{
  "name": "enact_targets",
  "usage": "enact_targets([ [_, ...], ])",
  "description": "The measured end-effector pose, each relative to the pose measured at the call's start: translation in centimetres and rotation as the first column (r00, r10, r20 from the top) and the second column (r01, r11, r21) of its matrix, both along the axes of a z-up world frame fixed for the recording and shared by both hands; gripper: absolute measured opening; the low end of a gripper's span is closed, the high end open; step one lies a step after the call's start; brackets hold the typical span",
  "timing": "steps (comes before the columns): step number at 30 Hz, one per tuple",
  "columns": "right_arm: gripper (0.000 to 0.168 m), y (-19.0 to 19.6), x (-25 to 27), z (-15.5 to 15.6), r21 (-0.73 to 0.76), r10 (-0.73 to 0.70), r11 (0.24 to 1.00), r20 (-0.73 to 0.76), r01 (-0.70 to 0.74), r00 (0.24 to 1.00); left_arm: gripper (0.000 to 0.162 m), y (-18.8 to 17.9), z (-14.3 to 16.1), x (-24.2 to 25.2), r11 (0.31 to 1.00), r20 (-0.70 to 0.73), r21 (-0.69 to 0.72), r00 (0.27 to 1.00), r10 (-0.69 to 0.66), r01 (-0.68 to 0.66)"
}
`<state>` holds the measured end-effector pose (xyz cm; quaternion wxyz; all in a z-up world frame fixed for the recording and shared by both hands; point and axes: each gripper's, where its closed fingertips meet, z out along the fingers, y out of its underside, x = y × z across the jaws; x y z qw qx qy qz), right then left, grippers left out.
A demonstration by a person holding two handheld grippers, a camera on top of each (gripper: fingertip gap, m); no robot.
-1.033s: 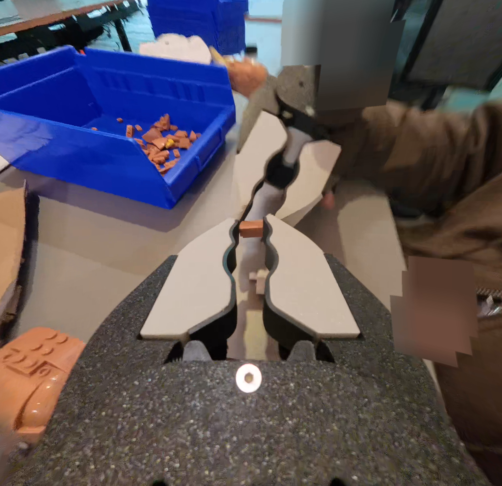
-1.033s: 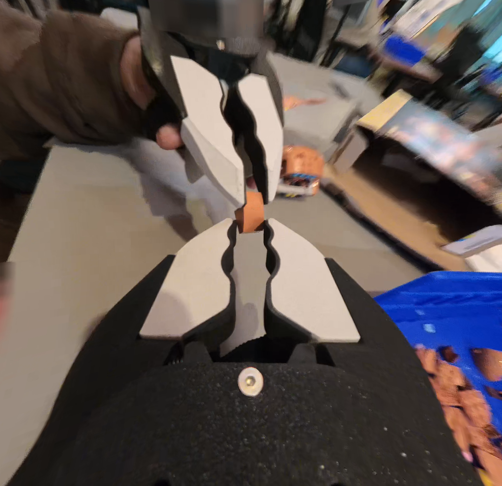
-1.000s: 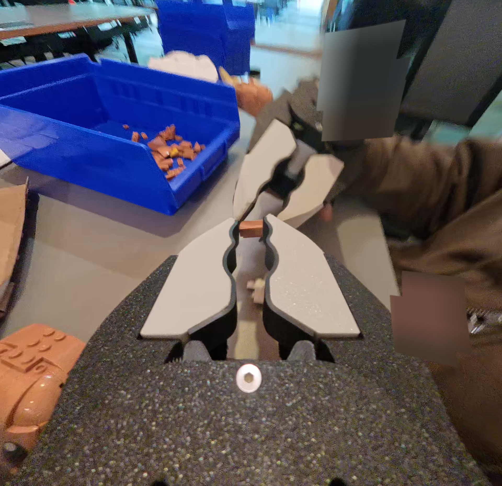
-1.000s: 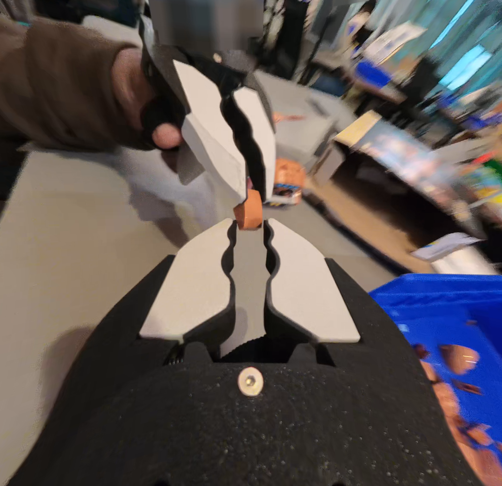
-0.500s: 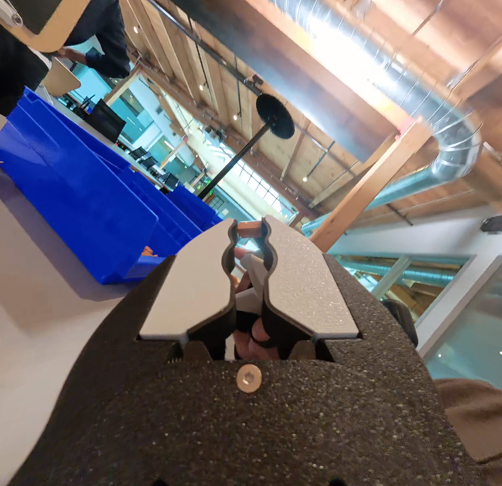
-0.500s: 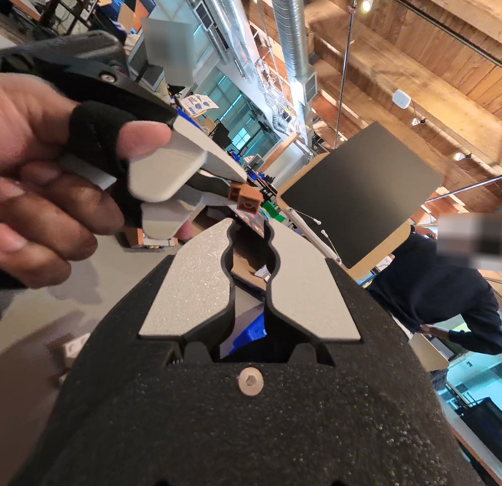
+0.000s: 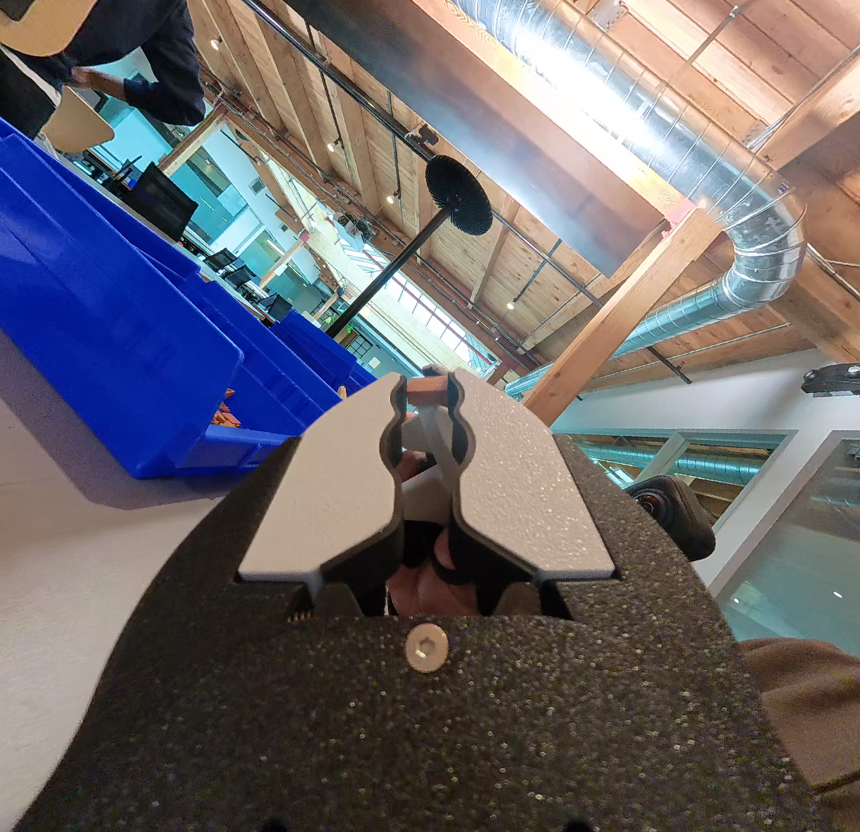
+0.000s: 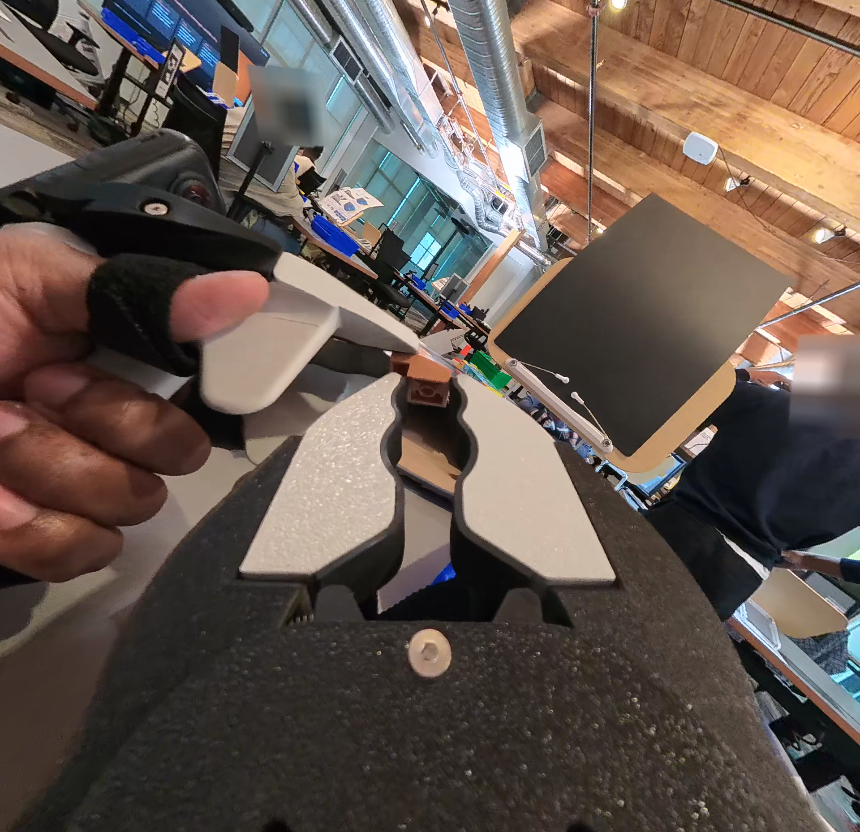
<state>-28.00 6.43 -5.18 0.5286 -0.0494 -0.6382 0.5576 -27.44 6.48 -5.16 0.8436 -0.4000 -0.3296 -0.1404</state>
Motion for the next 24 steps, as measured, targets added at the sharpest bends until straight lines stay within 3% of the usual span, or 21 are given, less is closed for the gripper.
enact_targets([
  [5, 0.016, 0.1, 0.3, 0.1, 0.025, 0.01, 1.0, -0.027, -0.009, 1.0, 0.016, 0.1, 0.1, 0.2, 1.0, -0.01, -0.004, 1.0, -0.018, 0.018],
  [17, 0.015, 0.3, 1.2, -0.5, 0.126, 0.126, 0.985, -0.039, -0.12, 0.991, 0.026, 1.4, -0.8, 1.4, 0.968, -0.053, -0.213, 0.988, -0.148, 0.134],
  [24, 0.016, 0.0, 1.6, -0.6, 0.141, 0.143, 0.981, -0.052, -0.135, 0.988, 0.017, 1.4, -0.8, 1.7, 0.964, -0.036, -0.193, 0.98, -0.194, 0.183],
])
